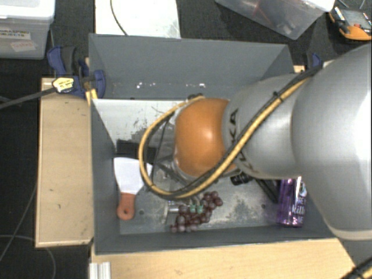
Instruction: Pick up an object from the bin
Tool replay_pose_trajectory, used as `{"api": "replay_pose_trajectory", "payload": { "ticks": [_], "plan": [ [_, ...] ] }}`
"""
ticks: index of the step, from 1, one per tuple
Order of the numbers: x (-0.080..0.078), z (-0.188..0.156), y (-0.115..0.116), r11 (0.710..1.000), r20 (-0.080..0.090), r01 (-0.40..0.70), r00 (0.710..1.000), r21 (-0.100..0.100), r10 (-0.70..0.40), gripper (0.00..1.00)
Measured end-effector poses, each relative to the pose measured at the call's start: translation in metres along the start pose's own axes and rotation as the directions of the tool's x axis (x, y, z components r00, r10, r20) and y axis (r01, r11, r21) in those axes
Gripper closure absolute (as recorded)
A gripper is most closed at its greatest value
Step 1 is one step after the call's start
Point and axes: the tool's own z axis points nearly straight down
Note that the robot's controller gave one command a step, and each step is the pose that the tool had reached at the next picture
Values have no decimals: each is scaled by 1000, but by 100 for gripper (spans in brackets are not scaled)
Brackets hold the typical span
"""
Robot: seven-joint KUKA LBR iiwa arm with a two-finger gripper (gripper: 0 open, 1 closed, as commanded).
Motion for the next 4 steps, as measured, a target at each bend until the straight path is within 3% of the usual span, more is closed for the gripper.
{"api": "replay_pose_trajectory", "payload": {
  "ticks": [1, 2, 3, 4],
  "plan": [
    [0, 0, 0, 1000, 0, -1, 1000, 0, 1, 0],
    [4, -56, -9, 1000, 3, -21, 1000, -1, 21, 0],
    [-3, -89, -3, 999, -2, 32, 999, 1, -32, 0],
    [1, 2, -32, 988, 2, -157, 988, -2, 157, 0]
  ]
}}
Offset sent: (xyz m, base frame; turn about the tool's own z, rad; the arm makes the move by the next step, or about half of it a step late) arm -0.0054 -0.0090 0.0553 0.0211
